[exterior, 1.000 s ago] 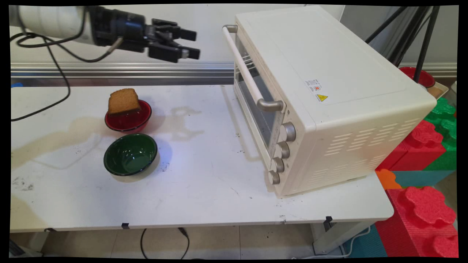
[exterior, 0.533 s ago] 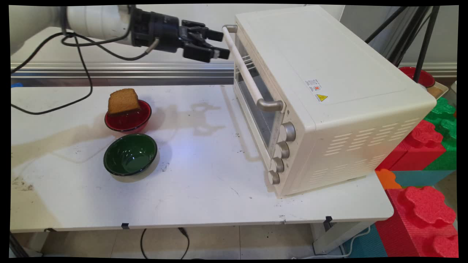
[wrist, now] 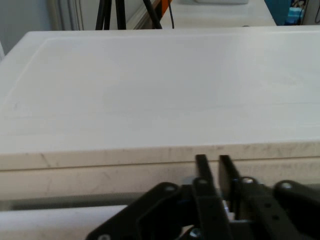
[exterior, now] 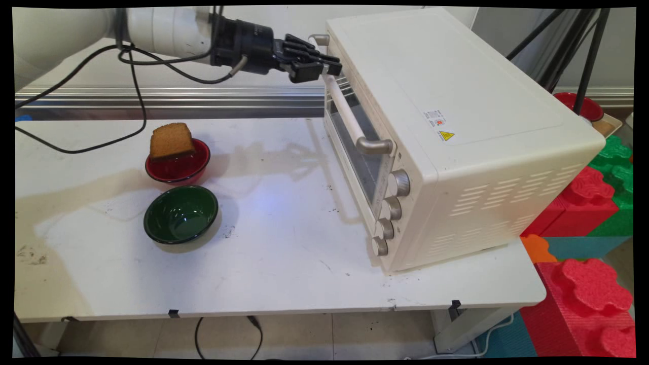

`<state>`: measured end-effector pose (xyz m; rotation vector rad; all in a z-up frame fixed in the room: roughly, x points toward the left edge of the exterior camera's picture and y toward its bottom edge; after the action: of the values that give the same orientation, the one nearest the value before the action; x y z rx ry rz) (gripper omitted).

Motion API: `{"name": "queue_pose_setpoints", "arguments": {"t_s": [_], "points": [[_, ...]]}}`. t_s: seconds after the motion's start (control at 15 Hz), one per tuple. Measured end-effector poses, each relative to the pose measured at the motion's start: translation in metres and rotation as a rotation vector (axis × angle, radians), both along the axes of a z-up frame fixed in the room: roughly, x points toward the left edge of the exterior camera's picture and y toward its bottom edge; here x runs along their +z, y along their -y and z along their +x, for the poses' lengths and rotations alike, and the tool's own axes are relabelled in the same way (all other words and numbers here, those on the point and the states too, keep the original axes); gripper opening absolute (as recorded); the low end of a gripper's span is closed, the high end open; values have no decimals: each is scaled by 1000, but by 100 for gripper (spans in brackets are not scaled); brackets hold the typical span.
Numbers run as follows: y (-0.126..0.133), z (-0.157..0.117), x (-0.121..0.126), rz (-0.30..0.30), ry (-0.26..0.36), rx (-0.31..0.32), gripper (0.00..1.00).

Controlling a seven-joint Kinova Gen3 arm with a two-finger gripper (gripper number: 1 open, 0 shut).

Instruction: Open the oven

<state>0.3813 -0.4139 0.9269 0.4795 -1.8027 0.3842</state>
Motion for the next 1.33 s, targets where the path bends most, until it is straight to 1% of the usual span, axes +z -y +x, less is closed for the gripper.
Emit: {"name": "queue_pose_setpoints", "arguments": {"t_s": [0.33,0.67,0.93,1.33], "points": [[12,-15,-7,5,37,-12,0],[17,-18,-12,16,68,-19,0],[18,-10,-11,21,100,-31,0],[8,13,-11,25,150,-59,0]]}}
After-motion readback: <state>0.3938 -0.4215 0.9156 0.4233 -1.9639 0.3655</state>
